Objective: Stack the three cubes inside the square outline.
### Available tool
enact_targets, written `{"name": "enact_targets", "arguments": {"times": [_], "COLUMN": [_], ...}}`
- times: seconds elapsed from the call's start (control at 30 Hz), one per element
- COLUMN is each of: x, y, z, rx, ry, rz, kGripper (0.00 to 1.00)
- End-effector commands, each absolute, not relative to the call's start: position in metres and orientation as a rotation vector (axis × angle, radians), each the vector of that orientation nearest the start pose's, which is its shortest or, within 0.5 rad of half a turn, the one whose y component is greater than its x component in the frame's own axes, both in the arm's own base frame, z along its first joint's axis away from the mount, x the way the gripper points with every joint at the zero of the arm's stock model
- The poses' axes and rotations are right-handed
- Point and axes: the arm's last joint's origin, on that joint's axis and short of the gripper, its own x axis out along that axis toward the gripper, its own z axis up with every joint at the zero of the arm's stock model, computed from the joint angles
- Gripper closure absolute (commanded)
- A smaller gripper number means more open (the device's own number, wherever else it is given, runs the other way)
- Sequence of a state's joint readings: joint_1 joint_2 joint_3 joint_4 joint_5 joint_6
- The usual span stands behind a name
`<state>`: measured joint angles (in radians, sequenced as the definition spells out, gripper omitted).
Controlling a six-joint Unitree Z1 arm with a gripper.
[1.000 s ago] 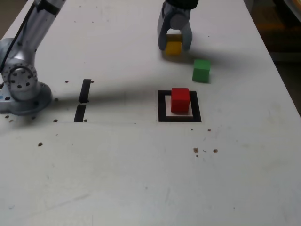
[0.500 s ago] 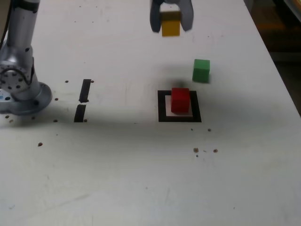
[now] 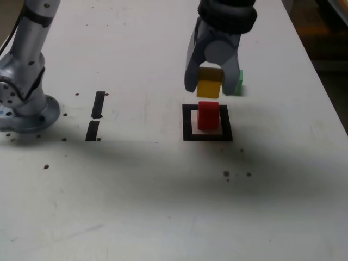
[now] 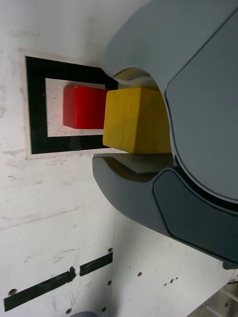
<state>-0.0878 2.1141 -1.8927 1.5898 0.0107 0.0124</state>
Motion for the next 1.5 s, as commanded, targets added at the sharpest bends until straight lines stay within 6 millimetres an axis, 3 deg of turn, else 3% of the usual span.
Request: {"name": "enact_targets", "arguments": {"times": [0.0,0.47,1.47], "x": [0.376,0.38,0.382], "y": [-0.031,-0.029,-0.023], "z": [0.291,0.268,0.255], "rx": [0.099,0.019,-0.022], "ry": [1.83,1.842,1.817], "rz": [-0.059,-0.039,-0.006], "kGripper": [0.84,0.84,0.83]}}
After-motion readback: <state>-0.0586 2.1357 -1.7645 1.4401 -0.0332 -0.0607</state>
